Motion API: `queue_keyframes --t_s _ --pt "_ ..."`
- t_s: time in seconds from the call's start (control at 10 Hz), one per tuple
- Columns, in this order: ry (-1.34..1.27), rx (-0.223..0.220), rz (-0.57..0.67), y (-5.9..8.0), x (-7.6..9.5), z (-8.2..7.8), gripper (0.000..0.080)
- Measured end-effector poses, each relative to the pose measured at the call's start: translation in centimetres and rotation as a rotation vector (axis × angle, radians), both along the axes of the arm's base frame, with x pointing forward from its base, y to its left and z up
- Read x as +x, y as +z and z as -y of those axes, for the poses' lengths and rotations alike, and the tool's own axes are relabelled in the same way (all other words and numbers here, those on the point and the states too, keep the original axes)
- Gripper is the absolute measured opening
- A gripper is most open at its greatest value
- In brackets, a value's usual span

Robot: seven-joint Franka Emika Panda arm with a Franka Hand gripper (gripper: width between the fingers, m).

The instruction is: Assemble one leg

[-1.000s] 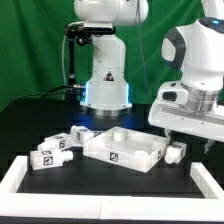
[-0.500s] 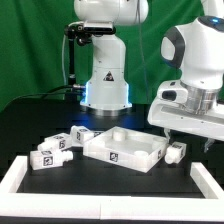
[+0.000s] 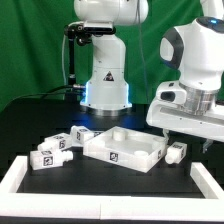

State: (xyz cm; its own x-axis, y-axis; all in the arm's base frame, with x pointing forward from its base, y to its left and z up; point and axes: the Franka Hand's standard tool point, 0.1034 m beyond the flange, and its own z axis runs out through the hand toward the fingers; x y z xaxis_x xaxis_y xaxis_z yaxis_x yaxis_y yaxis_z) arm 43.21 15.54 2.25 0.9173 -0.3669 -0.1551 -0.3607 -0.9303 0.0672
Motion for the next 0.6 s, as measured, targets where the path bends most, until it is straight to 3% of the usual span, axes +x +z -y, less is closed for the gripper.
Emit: queue_keyframes --t_s 0.6 --pt "0.005 -0.003 -0.006 -0.90 0.17 -0.31 0.0649"
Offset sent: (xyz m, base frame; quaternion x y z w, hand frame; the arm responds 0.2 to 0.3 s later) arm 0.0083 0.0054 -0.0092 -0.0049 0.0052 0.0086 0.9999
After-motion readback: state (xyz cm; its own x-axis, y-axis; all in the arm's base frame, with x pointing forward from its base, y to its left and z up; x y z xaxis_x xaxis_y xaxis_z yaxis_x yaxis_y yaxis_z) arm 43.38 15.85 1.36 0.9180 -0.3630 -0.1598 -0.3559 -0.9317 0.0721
